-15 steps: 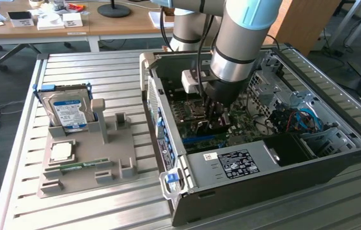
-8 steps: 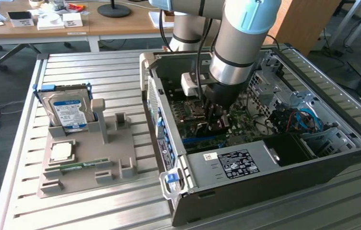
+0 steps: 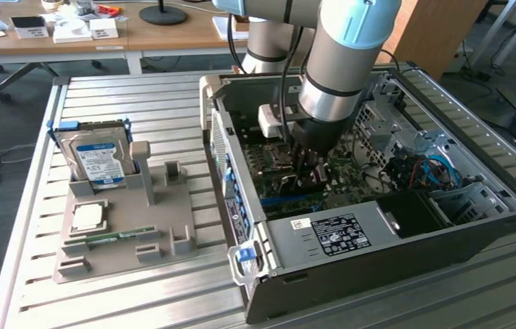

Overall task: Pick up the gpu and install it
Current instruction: 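Insert the gpu into the slot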

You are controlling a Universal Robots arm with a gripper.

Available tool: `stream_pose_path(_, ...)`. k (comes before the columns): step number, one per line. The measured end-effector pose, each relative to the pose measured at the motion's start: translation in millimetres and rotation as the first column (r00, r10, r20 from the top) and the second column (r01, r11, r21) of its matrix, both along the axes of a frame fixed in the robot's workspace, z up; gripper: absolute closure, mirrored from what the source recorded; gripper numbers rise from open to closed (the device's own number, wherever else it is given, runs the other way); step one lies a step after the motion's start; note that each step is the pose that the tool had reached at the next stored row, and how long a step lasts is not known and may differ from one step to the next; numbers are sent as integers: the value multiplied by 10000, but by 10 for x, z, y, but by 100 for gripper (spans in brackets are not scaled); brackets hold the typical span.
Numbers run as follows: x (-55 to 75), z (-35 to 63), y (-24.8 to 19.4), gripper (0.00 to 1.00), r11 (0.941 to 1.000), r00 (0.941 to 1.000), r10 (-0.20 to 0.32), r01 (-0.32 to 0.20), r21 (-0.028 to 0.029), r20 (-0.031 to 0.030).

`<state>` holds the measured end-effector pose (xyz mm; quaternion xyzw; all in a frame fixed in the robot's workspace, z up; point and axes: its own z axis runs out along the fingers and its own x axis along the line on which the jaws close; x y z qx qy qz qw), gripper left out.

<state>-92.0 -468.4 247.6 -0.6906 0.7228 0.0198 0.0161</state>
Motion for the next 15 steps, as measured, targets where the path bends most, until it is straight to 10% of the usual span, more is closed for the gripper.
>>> stream_pose_path(15, 0, 23, 0, 73, 9999, 9999, -130, 130, -3, -3)
